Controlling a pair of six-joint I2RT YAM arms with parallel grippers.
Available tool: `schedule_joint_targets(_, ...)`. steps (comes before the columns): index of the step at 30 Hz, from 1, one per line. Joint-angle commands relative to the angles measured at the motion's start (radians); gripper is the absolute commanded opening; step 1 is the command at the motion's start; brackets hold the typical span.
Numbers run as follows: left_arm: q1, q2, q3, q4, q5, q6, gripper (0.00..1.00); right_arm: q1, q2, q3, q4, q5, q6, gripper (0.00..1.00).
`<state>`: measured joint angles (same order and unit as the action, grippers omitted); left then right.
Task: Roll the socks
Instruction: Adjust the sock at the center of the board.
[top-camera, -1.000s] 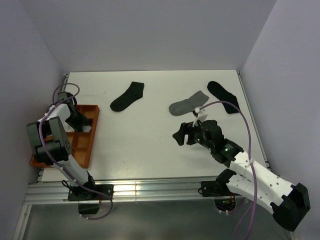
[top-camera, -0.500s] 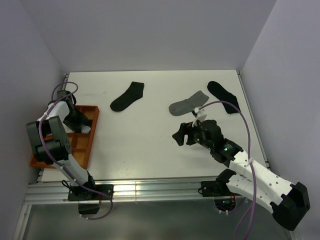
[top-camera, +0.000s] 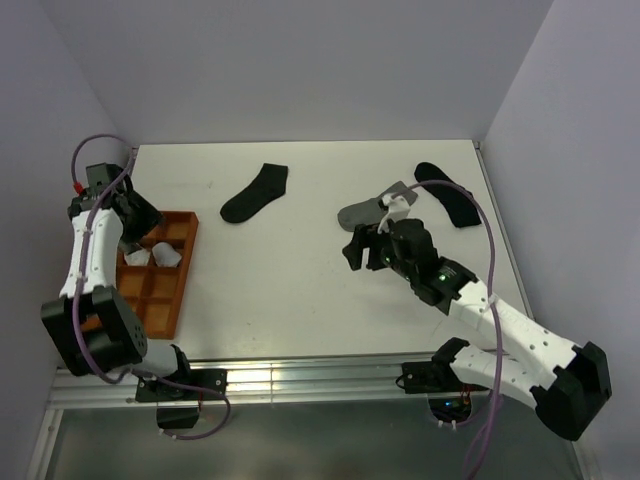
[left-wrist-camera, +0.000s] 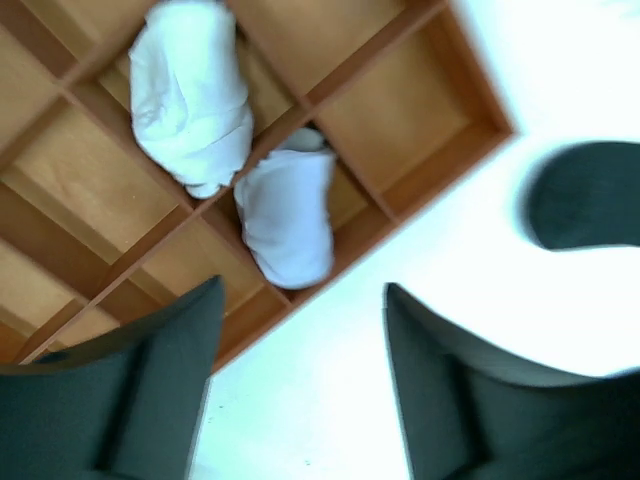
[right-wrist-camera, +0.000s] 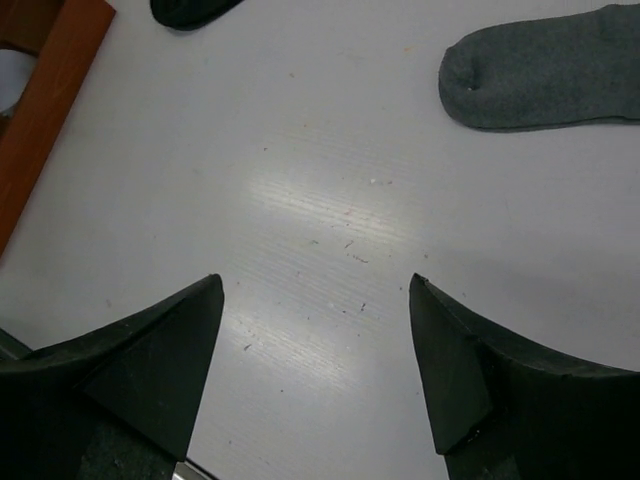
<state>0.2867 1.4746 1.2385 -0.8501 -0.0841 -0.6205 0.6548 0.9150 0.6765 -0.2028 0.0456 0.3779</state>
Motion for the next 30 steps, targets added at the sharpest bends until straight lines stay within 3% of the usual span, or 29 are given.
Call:
schedule_joint_targets(1,0.003,-0.157,0.03,-0.004,0.021,0.047,0.76,0.002,0.108,0.124,-0.039,0.118,-0.022,0.81)
schedule_joint_targets(8,-0.004,-0.5,-0.099,0.089,0.11,0.056,0.81,-0.066,0.428,0.349,-0.09,0.174,0.022,0.71)
schedule_joint_targets(9,-0.014,-0.529,-0.115,0.097,0.112,0.059,0.85,-0.078,0.508,0.371,-0.095,0.175,0.023,0.69)
schedule_joint_targets(10,-0.024,-0.555,-0.143,0.105,0.112,0.062,0.98,-0.09,0.551,0.392,-0.109,0.172,0.023,0.68)
schedule_joint_targets(17,-0.156,-0.785,-0.296,0.216,0.098,0.08,1.0,-0.234,0.86,0.572,-0.124,0.125,0.019,0.59)
schedule_joint_targets(24,-0.188,-0.832,-0.433,0.31,0.181,0.077,0.98,-0.274,1.082,0.698,-0.11,0.076,-0.017,0.51)
schedule_joint_targets(30,-0.204,-0.844,-0.507,0.359,0.201,0.064,0.98,-0.27,1.171,0.739,-0.152,-0.024,-0.037,0.45)
